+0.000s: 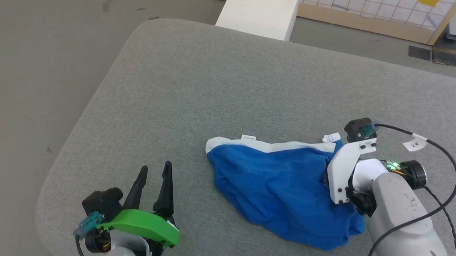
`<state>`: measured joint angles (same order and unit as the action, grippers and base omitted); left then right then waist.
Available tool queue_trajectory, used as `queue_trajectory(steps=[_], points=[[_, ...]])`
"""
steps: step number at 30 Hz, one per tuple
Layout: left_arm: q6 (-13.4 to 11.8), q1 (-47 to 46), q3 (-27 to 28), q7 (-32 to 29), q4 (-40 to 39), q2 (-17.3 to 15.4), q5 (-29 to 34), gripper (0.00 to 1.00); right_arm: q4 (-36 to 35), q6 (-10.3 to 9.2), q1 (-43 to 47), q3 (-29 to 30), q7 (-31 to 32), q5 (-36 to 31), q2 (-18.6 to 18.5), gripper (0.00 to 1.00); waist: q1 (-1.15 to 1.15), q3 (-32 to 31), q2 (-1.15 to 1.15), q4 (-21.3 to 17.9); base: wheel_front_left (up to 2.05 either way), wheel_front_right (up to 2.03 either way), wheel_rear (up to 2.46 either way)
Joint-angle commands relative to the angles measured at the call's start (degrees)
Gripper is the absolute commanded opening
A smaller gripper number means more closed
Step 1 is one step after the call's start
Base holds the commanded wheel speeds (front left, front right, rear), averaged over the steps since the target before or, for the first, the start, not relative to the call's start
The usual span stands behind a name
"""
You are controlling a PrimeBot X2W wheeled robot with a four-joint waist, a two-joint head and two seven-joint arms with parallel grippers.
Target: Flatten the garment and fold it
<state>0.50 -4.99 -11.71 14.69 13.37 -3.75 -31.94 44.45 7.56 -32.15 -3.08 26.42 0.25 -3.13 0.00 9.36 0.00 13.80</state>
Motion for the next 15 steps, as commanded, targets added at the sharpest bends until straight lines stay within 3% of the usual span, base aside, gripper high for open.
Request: queue_trajectory(steps=[1,5,9,15], points=[[0.03,-0.80,0.09,0.15,0.09,0.18,-0.52,1.00,0.44,-0.08,1.60,0.04,0.85,0.69,0.16,0.02,0.00,0.43,0.00,0.30,0.00,0.00,0.00],[-0.09,-0.77,0.40,0.20,0.23,0.24,-0.45,1.00,-2.83,-0.08,1.96,2.88,-1.37,3.17,0.19,0.00,0.00,0.12,0.00,-0.44,0.00,0.00,0.00],[0.18,-0.71,0.57,0.23,0.37,0.28,-0.52,1.00,-7.82,-0.08,3.85,9.30,-2.99,4.46,-0.70,0.00,0.00,-0.55,0.00,-1.64,0.00,0.00,0.00],[0.42,-0.99,0.33,0.27,0.59,0.39,-0.50,1.00,-17.95,-0.08,11.26,21.72,1.19,3.54,-1.45,0.00,0.00,-0.77,0.00,-3.44,0.00,0.00,0.00]])
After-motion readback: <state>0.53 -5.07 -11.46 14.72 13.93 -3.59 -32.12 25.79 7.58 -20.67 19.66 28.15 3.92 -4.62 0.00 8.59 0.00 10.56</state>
